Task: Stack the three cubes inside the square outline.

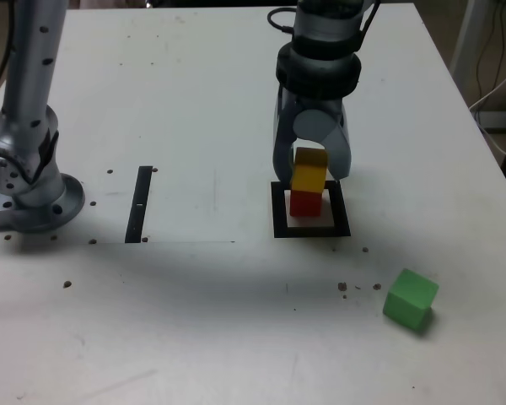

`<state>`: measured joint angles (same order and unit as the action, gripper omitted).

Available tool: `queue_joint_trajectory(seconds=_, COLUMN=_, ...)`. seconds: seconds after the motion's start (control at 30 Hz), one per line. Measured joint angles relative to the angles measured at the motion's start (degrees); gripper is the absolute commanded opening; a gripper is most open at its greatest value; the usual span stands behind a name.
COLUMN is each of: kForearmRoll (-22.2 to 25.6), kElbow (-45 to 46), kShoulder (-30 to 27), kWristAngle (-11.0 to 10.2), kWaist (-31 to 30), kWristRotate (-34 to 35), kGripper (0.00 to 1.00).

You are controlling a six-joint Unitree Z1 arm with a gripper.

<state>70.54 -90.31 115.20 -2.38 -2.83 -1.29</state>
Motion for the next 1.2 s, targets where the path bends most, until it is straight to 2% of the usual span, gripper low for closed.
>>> queue_joint_trajectory(seconds=0.37, kForearmRoll=0.0, kElbow=0.9, kShoulder=-0.4, kWristAngle=-0.2, kWaist=0.1, kWristRotate=-0.1, kGripper=1.00)
queue_joint_trajectory(seconds=0.73, kForearmRoll=2.2, kElbow=3.3, kShoulder=-6.7, kWristAngle=-4.9, kWaist=0.0, kWristRotate=1.0, kGripper=1.00)
queue_joint_trajectory(seconds=0.93, kForearmRoll=4.9, kElbow=-1.6, kShoulder=-7.2, kWristAngle=-7.0, kWaist=-2.4, kWristRotate=-0.1, kGripper=0.99)
queue_joint_trajectory(seconds=1.2, kForearmRoll=10.6, kElbow=-11.8, kShoulder=-2.8, kWristAngle=-7.2, kWaist=-7.4, kWristRotate=-1.1, kGripper=0.99)
